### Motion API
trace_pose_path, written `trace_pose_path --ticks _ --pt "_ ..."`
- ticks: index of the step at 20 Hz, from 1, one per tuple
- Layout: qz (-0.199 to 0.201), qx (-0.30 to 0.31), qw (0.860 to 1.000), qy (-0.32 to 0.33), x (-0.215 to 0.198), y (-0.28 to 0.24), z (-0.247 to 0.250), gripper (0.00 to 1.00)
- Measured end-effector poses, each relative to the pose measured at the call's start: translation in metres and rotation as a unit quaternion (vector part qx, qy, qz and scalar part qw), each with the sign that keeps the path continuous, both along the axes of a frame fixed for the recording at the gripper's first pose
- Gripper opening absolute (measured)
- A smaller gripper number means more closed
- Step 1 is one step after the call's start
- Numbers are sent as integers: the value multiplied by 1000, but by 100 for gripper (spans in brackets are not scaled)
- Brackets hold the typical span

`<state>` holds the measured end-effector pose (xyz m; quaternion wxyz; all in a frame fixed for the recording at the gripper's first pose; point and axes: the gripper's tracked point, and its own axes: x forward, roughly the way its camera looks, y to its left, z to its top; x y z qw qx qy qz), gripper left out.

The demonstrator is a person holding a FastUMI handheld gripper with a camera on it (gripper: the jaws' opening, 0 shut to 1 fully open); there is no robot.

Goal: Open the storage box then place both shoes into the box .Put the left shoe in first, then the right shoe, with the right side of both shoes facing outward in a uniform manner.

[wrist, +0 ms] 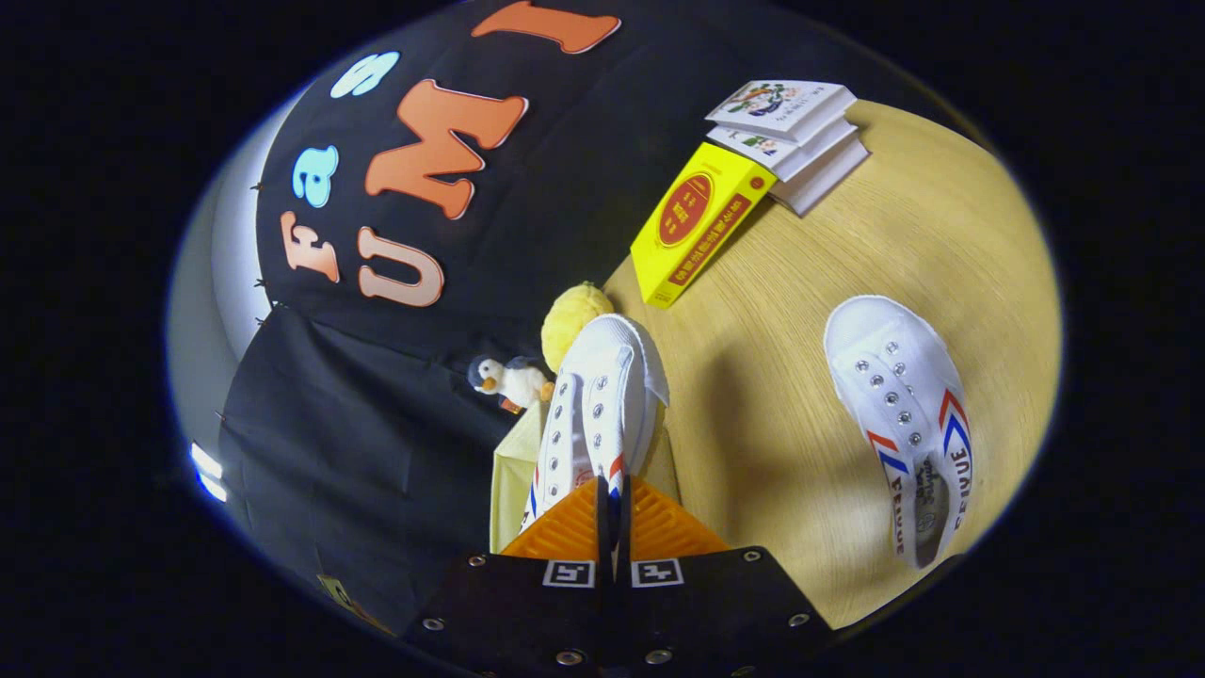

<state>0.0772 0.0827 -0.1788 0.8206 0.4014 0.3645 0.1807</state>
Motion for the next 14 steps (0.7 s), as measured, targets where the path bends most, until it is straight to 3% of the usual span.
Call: trace_pose_path --ticks 6,14 --pt "31 -33 998 -46 -7 68 53 0" --pt "64 -75 995 -25 -25 165 28 0"
